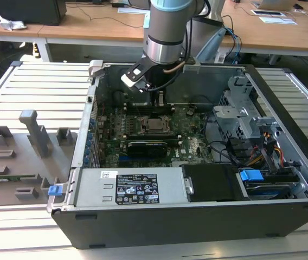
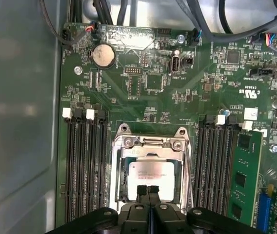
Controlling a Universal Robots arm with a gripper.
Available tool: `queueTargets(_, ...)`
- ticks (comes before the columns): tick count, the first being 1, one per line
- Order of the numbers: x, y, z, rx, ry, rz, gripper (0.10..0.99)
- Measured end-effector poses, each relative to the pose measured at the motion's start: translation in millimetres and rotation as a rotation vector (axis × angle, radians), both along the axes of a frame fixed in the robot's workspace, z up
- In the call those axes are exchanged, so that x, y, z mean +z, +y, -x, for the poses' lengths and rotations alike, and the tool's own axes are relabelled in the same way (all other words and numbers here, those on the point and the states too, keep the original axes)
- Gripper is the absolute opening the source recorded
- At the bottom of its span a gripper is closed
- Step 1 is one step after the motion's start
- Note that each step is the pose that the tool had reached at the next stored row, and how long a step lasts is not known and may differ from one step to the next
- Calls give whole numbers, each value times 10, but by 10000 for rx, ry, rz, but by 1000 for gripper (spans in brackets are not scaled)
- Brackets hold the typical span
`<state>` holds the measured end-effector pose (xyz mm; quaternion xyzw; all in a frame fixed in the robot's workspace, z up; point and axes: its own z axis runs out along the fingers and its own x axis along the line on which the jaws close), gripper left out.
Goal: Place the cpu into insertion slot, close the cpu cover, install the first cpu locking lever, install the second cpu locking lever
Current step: 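Close the cpu cover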
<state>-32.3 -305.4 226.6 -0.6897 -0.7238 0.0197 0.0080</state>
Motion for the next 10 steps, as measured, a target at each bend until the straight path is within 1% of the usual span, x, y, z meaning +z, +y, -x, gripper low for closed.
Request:
queueTargets(8,-64,0,48,1,0,0,106)
queueTargets(10,-108,0,60,0,0,0,106)
